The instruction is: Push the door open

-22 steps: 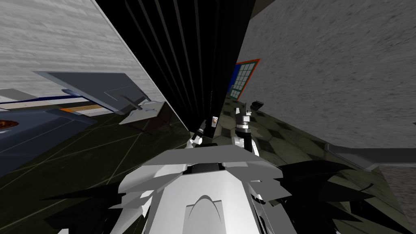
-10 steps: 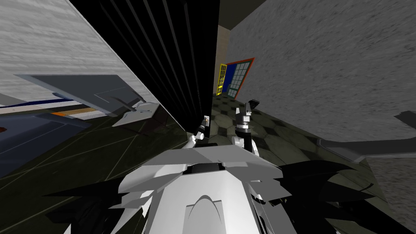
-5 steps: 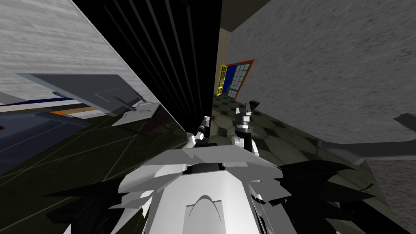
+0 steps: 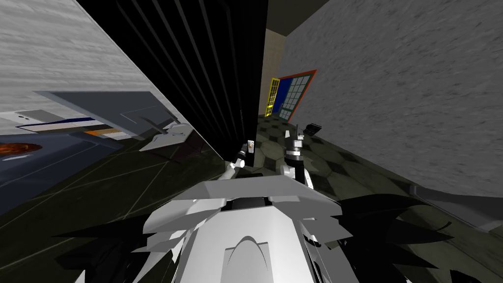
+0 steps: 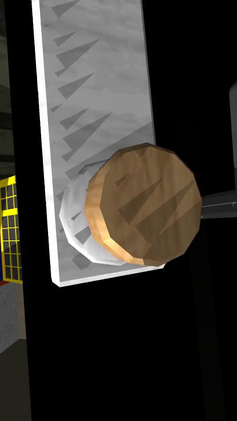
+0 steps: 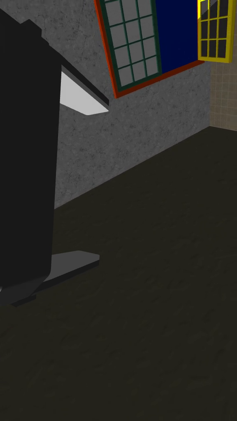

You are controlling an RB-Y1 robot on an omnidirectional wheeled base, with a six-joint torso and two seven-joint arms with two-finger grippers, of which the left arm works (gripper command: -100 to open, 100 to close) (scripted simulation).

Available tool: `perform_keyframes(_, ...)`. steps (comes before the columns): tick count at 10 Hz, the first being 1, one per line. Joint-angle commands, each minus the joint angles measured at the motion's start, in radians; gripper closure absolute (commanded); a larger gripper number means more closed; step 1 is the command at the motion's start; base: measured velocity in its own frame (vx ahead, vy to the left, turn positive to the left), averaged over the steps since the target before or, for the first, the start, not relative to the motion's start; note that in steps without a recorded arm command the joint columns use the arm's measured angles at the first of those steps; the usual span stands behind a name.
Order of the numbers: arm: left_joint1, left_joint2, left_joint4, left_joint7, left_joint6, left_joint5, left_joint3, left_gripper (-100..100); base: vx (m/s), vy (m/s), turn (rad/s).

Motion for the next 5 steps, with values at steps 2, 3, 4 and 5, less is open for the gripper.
perform_keyframes(2,0.024,0.009,-0.028,-0.019,0.005,0.007,-0.015,-100,0.095,-0.099,0.209)
perform_keyframes(3,0.034,0.011,-0.04,-0.026,0.007,0.011,-0.031,-100,-0.03,0.033,0.182)
perform_keyframes(4,0.045,0.013,-0.053,-0.035,0.008,0.015,-0.048,-100,-0.04,0.054,0.167)
perform_keyframes(5,0.058,0.015,-0.068,-0.044,0.01,0.02,-0.068,-100,-0.036,0.044,0.18)
